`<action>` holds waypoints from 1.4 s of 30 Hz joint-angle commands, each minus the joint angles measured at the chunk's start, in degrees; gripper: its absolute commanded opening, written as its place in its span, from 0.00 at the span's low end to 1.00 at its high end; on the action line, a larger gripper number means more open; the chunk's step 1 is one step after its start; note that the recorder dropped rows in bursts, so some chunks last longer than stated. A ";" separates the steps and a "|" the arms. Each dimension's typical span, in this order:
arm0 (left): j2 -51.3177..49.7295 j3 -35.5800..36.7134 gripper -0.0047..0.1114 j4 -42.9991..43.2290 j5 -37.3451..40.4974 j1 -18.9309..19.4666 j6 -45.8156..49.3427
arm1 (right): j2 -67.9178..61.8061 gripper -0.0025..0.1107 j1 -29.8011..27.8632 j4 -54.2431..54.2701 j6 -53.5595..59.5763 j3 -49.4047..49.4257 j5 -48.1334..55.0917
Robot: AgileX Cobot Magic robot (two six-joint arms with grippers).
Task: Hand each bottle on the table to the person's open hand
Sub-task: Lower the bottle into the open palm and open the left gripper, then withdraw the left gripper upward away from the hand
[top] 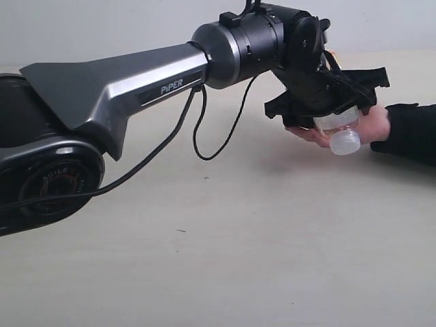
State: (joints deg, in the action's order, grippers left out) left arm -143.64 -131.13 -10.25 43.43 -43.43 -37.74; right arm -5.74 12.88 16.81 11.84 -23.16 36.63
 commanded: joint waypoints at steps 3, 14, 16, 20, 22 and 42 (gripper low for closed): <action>0.36 -0.27 0.75 -1.07 0.15 -0.02 1.96 | 0.29 0.02 -0.19 -0.33 0.21 0.17 -0.83; 1.80 -0.27 0.75 -1.17 1.54 0.26 3.11 | 0.29 0.02 -0.19 -0.33 0.21 0.17 -0.83; 2.35 -0.27 0.75 -1.17 1.54 0.30 3.11 | 0.29 0.02 -0.19 -0.33 0.21 0.17 -0.83; 3.02 -0.27 0.75 -1.06 2.05 0.30 3.42 | 0.29 0.02 -0.19 -0.33 0.21 0.17 -0.83; 3.36 -0.27 0.75 -1.06 2.63 0.30 5.02 | 0.29 0.02 -0.19 -0.33 0.21 0.17 -0.83; 12.30 -0.27 0.67 -4.10 9.38 1.20 18.95 | 0.29 0.02 -0.19 -0.33 0.21 0.17 -0.83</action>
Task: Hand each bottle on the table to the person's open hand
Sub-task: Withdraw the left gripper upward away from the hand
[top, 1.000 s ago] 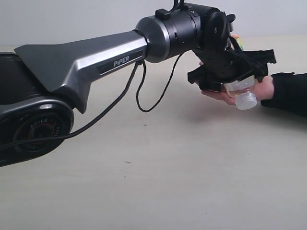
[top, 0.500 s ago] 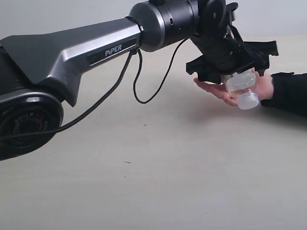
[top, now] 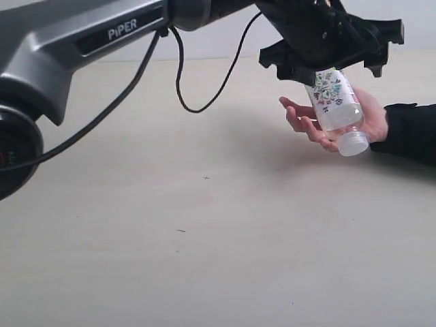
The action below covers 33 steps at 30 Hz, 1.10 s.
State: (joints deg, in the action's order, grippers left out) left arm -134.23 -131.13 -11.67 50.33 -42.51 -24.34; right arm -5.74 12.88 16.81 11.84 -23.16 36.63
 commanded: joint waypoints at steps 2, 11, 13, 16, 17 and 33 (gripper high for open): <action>3.83 -0.27 0.52 -5.42 4.20 0.73 7.48 | 0.29 0.02 -0.19 -0.33 0.21 0.17 -0.83; 7.28 -0.27 0.06 -2.22 13.34 1.25 8.92 | 0.29 0.02 -0.19 -0.33 0.21 0.17 -0.83; 8.53 -0.27 0.06 0.13 13.35 0.26 8.92 | 0.29 0.02 -0.19 -0.33 0.21 0.17 -0.83; 10.46 -0.27 0.06 2.71 12.99 -1.68 9.35 | 0.29 0.02 -0.19 -0.33 0.21 0.17 -0.83; 11.27 -0.27 0.06 3.47 12.85 -2.27 9.35 | 0.29 0.02 -0.19 -0.33 0.21 0.17 -0.83; 34.79 37.26 0.04 8.57 -8.36 -5.12 10.41 | 0.29 0.02 -0.19 -0.33 0.21 0.17 -0.83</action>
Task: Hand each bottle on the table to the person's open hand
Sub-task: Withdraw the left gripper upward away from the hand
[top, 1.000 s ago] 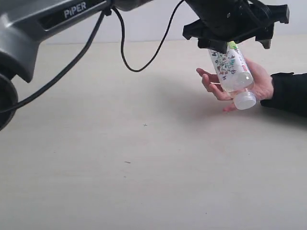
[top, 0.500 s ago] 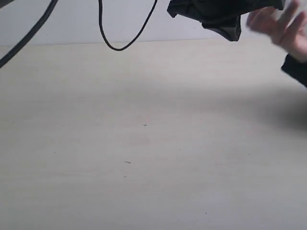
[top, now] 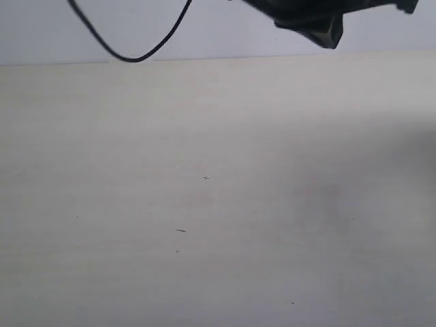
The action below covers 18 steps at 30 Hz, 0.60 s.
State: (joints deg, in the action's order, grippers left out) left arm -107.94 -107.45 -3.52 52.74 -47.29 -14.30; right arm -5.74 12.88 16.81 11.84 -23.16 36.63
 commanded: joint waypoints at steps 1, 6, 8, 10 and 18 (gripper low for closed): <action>11.81 19.05 0.04 0.41 -15.73 -0.34 0.39 | 0.29 0.02 -0.19 -0.33 0.21 0.17 -0.83; 35.92 56.04 0.04 -0.24 -45.73 -4.49 -0.95 | 0.29 0.02 -0.19 -0.33 0.21 0.17 -0.83; 45.33 66.31 0.04 -0.24 -49.53 -6.13 -2.46 | 0.29 0.02 -0.19 -0.33 0.21 0.17 -0.83; 54.41 73.71 0.04 -0.67 -47.58 -7.08 -3.92 | 0.29 0.02 -0.19 -0.33 0.21 0.17 -0.83; 75.49 80.78 0.04 -0.67 -25.46 -7.08 -3.94 | 0.29 0.02 -0.19 -0.33 0.21 0.17 -0.83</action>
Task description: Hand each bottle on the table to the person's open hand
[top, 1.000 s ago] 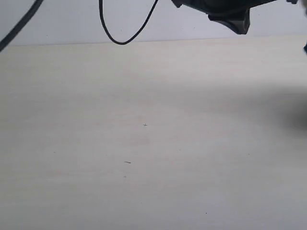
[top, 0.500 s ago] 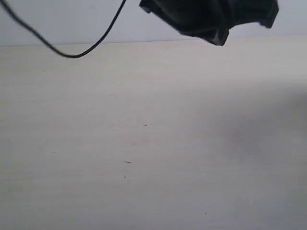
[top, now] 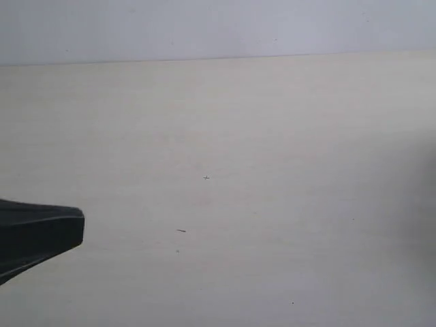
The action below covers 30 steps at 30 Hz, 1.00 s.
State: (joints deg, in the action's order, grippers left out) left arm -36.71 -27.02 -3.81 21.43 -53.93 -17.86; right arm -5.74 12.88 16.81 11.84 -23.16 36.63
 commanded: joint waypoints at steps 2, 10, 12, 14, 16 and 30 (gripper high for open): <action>5.42 0.35 0.04 -0.38 6.23 -0.45 -0.38 | 0.29 0.02 -0.19 -0.33 0.21 0.17 -0.83; 11.64 2.79 0.04 3.81 -8.23 8.00 1.87 | 0.29 0.02 -0.19 -0.33 0.21 0.17 -0.83; 16.21 5.14 0.04 3.81 -11.07 14.81 3.77 | 0.29 0.02 -0.19 0.04 0.21 0.17 -0.83; 20.68 7.52 0.04 3.81 -11.07 21.13 5.40 | 0.29 0.02 -0.19 0.04 0.21 0.17 -0.83; 25.56 10.45 0.04 3.81 -11.07 28.02 8.65 | 0.29 0.02 -0.19 0.03 0.21 0.17 -0.73; 36.71 24.02 0.04 3.81 -10.82 55.64 16.17 | 0.29 0.02 -0.19 0.03 0.21 0.17 -0.73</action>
State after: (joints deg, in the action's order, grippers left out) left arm -0.34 -4.93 0.00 10.91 -0.63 -1.87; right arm -5.74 12.88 16.81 11.84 -23.16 36.63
